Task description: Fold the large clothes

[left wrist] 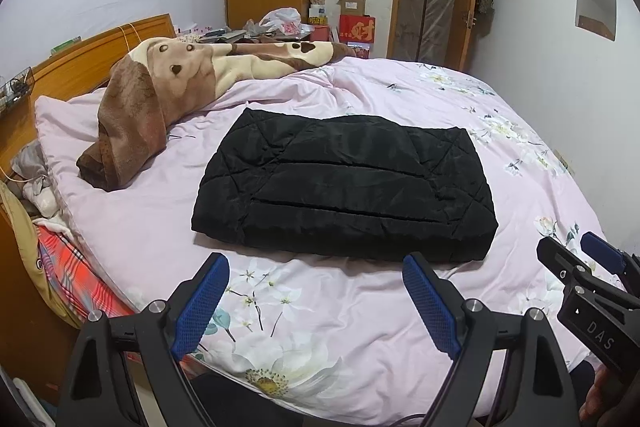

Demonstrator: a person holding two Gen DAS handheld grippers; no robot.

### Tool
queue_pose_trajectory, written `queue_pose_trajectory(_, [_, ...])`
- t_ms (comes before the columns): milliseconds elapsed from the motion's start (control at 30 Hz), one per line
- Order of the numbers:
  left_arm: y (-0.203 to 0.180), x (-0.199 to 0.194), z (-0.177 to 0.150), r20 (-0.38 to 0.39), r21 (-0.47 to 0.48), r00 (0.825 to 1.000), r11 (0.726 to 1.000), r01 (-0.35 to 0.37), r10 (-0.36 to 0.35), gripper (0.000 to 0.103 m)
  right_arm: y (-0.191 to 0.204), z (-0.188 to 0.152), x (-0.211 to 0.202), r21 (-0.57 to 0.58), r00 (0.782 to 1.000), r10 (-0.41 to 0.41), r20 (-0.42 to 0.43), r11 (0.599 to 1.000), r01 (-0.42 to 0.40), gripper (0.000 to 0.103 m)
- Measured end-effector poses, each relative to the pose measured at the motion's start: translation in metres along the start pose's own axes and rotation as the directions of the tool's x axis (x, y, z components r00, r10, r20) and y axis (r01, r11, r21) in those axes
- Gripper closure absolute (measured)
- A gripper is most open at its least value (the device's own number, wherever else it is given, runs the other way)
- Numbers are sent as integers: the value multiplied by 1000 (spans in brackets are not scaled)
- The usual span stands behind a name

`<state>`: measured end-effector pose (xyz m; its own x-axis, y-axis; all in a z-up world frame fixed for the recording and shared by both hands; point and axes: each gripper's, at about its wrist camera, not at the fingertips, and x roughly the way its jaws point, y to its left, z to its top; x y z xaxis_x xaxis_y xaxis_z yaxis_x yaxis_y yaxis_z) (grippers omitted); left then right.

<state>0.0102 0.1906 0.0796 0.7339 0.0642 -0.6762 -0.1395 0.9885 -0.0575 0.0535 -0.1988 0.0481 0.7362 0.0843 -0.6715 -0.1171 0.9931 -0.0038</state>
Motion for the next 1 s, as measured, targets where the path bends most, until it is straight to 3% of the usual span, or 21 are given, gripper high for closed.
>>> queue_pose_trajectory(1000, [-1,-1,-2,-2,-3,1000,1000,-18,18,14,4,-2,-2,-9,1000,6,-2,1000,-6,31])
